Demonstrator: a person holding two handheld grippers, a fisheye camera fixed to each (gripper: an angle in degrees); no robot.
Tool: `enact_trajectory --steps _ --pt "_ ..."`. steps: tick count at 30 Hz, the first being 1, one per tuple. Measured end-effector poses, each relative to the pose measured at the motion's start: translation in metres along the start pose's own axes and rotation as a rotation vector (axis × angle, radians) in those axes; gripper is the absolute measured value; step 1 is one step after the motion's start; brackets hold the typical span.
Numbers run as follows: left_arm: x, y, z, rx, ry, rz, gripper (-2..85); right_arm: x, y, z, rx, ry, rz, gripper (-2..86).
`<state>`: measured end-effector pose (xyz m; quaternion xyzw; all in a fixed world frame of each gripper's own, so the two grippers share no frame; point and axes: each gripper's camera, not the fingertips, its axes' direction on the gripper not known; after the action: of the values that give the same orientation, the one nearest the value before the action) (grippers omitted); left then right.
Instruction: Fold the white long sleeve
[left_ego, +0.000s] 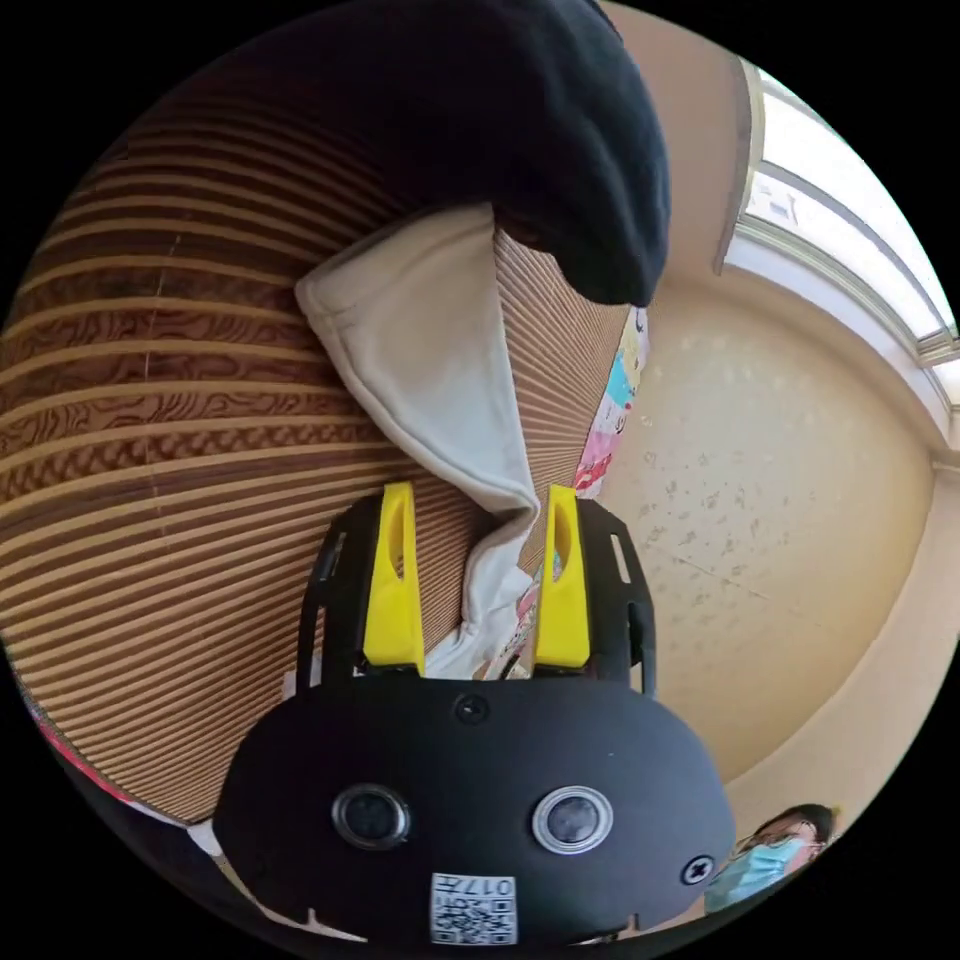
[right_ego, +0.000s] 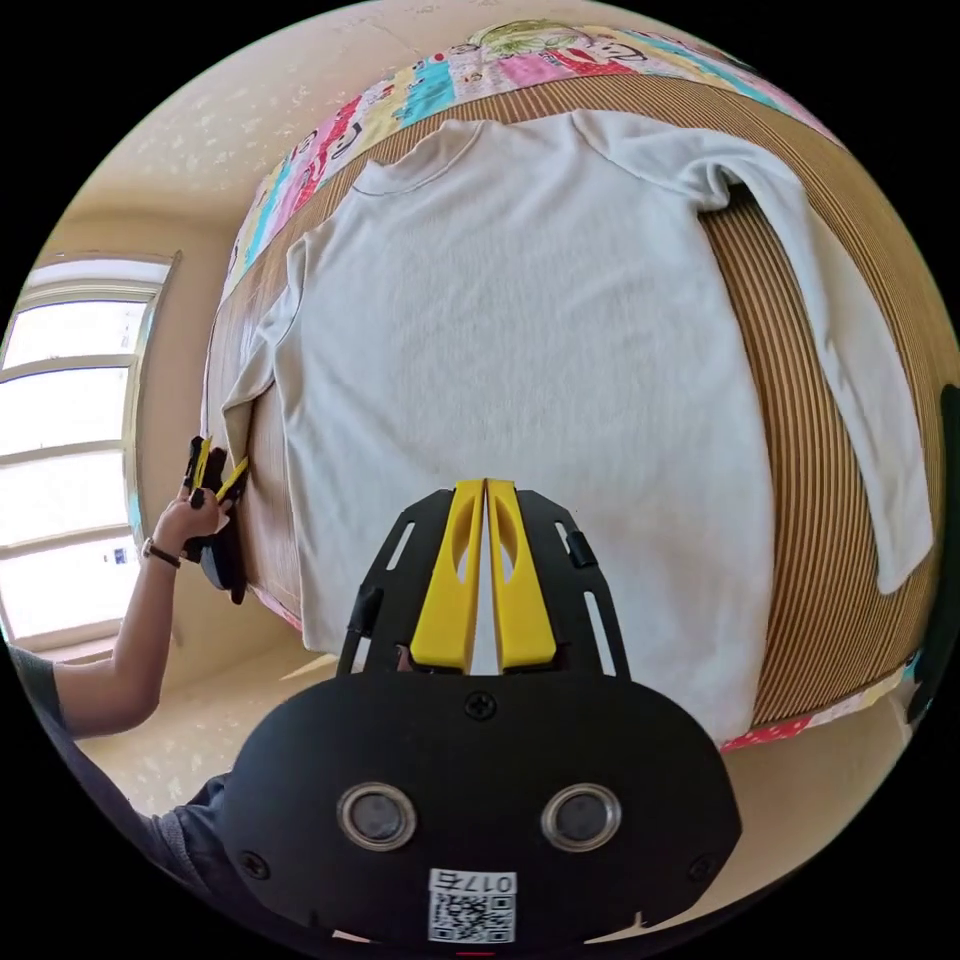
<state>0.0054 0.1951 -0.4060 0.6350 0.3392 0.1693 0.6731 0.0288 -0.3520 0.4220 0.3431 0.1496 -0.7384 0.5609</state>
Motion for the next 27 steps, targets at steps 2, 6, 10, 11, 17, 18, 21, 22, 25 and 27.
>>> enact_trajectory --steps 2,6,10,11,17,18,21,22,25,27 --pt "0.013 -0.012 0.000 0.008 -0.076 0.004 6.2 0.003 0.009 0.000 0.002 -0.027 0.037 0.5" --pt "0.105 0.007 -0.004 -0.012 -0.185 0.359 4.4 0.004 0.018 -0.010 0.027 -0.077 0.063 0.4" --pt "0.228 0.109 0.002 0.045 -0.207 0.916 4.5 0.006 0.024 -0.021 0.043 -0.107 0.043 0.5" --pt "0.249 0.151 0.016 0.019 -0.159 1.044 4.7 0.008 0.025 -0.023 0.047 -0.109 0.044 0.5" --pt "0.233 0.369 0.160 -0.415 -0.085 1.502 9.6 0.050 0.038 -0.046 0.090 -0.201 0.128 0.7" --pt "0.221 0.381 0.176 -0.486 -0.098 1.493 10.3 0.062 0.040 -0.052 0.091 -0.210 0.139 0.8" --pt "0.166 0.404 0.217 -0.700 -0.136 1.370 12.5 0.093 0.043 -0.075 0.101 -0.187 0.140 1.4" --pt "0.148 0.403 0.213 -0.680 -0.154 1.359 12.7 0.107 0.043 -0.085 0.107 -0.155 0.136 1.9" --pt "0.100 0.388 0.195 -0.591 -0.364 1.359 12.8 0.140 0.040 -0.107 0.097 -0.039 0.136 4.1" --pt "0.065 0.374 0.184 -0.561 -0.552 1.324 13.8 0.157 0.034 -0.116 0.093 0.009 0.122 6.2"
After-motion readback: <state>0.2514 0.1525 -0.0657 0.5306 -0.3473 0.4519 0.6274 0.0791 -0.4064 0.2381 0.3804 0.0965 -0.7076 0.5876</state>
